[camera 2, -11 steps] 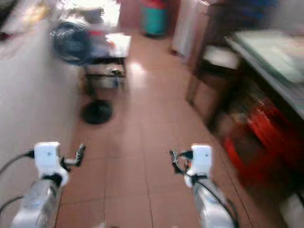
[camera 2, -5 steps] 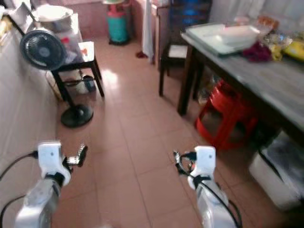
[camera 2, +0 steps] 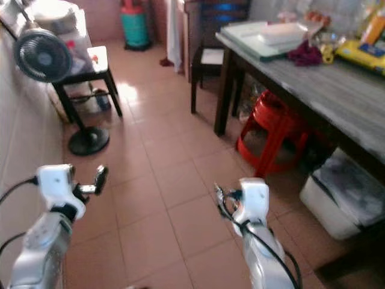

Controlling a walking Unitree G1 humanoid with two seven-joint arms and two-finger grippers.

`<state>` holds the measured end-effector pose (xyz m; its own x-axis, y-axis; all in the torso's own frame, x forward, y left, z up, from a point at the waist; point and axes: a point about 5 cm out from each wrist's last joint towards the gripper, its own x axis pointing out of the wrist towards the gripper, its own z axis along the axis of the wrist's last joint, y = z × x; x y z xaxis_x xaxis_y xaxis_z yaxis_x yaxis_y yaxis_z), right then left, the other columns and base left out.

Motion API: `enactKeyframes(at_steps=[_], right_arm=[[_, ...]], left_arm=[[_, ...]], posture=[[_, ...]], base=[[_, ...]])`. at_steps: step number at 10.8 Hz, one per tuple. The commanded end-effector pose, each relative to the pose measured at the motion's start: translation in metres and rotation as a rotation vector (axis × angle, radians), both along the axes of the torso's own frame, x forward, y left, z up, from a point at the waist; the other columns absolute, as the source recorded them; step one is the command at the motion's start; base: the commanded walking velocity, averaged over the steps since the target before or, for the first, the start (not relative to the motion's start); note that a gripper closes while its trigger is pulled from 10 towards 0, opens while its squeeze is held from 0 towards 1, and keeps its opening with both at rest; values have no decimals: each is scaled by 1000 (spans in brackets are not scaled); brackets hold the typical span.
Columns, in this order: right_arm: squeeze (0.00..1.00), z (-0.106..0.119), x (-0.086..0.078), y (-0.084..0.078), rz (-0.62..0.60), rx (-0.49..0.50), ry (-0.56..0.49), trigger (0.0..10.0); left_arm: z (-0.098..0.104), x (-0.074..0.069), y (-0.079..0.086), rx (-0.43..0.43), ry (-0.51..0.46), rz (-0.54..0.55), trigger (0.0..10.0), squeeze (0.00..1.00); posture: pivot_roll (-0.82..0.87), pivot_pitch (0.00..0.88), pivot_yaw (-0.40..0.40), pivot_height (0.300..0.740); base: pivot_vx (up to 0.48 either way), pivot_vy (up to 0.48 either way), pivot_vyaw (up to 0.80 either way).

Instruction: Setting the table

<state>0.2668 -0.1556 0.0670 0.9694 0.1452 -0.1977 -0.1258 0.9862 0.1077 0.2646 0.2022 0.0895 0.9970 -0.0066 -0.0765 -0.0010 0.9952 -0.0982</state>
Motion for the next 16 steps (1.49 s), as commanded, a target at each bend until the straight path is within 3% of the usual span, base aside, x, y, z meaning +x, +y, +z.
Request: enactKeyframes(at_steps=[1, 7, 12, 16], right_arm=[[0, -2, -3, -4, -17, -4, 8, 10000], [0, -3, -6, -2, -7, -13, 5, 10000], [0, -3, -9, 0, 4, -21, -2, 10000], [0, -5, -12, 2, 5, -23, 9, 10000]], left_arm=[[4, 2, -2, -9, -16, -19, 10000, 0], [3, 2, -5, -16, -12, -47, 10000, 0], [0, 0, -6, -24, 4, -61, 10000, 0], [-5, 0, -9, -36, 40, -71, 10000, 0]], posture=[[-44, 108, 33, 740], [-46, 111, 37, 740], [-45, 117, 42, 740], [-46, 117, 44, 740]], base=[[277, 0, -725], [346, 0, -520], [369, 0, 0], [0, 0, -600]])
